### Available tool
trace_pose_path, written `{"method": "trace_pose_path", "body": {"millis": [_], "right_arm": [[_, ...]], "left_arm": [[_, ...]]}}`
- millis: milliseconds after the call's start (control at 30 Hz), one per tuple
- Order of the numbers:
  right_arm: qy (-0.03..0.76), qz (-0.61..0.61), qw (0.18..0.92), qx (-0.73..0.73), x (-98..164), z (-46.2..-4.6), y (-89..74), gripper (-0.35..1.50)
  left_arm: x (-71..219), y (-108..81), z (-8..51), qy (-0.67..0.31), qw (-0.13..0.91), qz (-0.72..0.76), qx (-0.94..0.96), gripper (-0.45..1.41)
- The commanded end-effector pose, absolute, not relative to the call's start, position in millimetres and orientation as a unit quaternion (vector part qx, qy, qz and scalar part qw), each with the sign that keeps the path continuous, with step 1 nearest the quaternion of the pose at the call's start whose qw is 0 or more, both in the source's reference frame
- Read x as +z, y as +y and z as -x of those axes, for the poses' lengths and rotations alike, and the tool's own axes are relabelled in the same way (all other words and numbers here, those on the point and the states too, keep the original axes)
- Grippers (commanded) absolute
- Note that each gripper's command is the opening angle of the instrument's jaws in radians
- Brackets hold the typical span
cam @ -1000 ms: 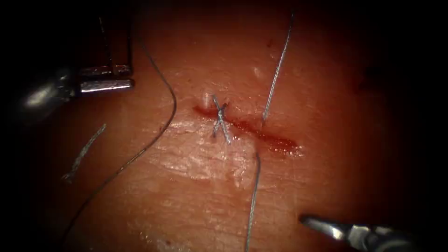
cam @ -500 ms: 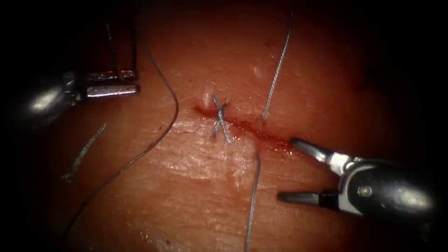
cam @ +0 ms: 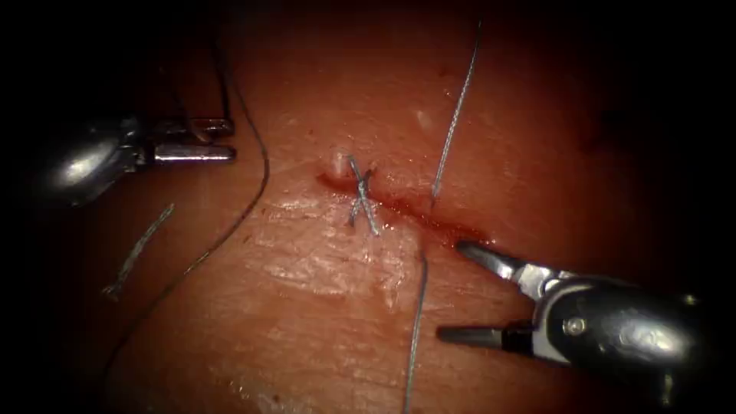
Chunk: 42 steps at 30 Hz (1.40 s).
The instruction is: Wound Closure
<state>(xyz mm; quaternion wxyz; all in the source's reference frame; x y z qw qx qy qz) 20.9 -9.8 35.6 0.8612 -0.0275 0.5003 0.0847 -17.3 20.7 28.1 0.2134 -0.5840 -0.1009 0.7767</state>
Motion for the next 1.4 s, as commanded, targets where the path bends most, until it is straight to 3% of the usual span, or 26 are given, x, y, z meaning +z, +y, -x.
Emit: {"method": "trace_pose_path", "body": {"millis": [33, 67, 100, 267, 400, 600, 733, 800, 967, 1033, 1200, 1233, 1267, 1300, 1333, 1400], "right_arm": [[0.501, 0.027, 0.861, 0.084, 36.1, -21.6, -9.8, 1.19], [0.501, 0.027, 0.861, 0.084, 36.1, -21.6, -9.9, 1.19], [0.502, 0.028, 0.860, 0.084, 36.1, -21.6, -10.0, 1.19], [0.502, 0.028, 0.860, 0.084, 36.2, -21.6, -10.1, 1.19], [0.502, 0.029, 0.860, 0.084, 36.2, -21.6, -10.2, 1.19], [0.504, 0.029, 0.859, 0.084, 36.1, -21.6, -10.3, 1.18], [0.505, 0.030, 0.859, 0.084, 36.1, -21.6, -10.3, 1.14], [0.504, 0.030, 0.859, 0.085, 36.1, -21.6, -10.3, 1.14], [0.504, 0.031, 0.859, 0.086, 36.2, -22.1, -10.2, 1.13], [0.502, 0.036, 0.860, 0.081, 36.3, -23.4, -10.0, 1.04], [0.505, 0.034, 0.859, 0.076, 36.9, -25.3, -9.5, 0.99], [0.512, 0.022, 0.856, 0.069, 37.4, -26.4, -9.5, 0.57], [0.512, 0.022, 0.856, 0.069, 37.4, -26.4, -9.5, 0.57], [0.516, 0.018, 0.854, 0.066, 37.5, -26.6, -9.5, 0.30], [0.516, 0.007, 0.855, 0.057, 37.8, -26.9, -9.7, -0.35], [0.512, -0.001, 0.858, 0.050, 37.9, -27.0, -9.8, -0.35]], "left_arm": [[28.9, 21.0, 17.6, -0.101, 0.220, 0.583, 0.776, 0.73], [29.5, 21.2, 17.1, -0.102, 0.241, 0.578, 0.773, 0.93], [29.7, 21.2, 16.8, -0.101, 0.249, 0.576, 0.772, 0.99], [30.3, 22.1, 14.9, -0.101, 0.315, 0.560, 0.759, 1.23], [30.4, 23.0, 12.5, -0.088, 0.358, 0.547, 0.752, 1.31], [29.2, 24.2, 10.2, -0.076, 0.380, 0.536, 0.750, 1.33], [27.6, 25.1, 9.7, -0.057, 0.388, 0.526, 0.755, 1.20], [26.9, 25.1, 10.2, -0.047, 0.392, 0.522, 0.756, 1.16], [25.4, 25.1, 12.1, -0.028, 0.389, 0.527, 0.755, 1.30], [25.2, 25.1, 13.0, -0.028, 0.388, 0.527, 0.756, 1.20], [25.7, 24.5, 14.0, -0.035, 0.380, 0.532, 0.756, 1.21], [25.7, 24.8, 13.8, -0.035, 0.381, 0.532, 0.756, 1.30], [25.7, 24.8, 13.8, -0.035, 0.381, 0.532, 0.756, 1.30], [25.7, 25.2, 13.6, -0.028, 0.386, 0.528, 0.756, 1.30], [25.8, 25.7, 13.2, -0.019, 0.394, 0.523, 0.756, 1.30], [26.0, 26.0, 13.1, -0.016, 0.393, 0.522, 0.757, 1.30]]}}
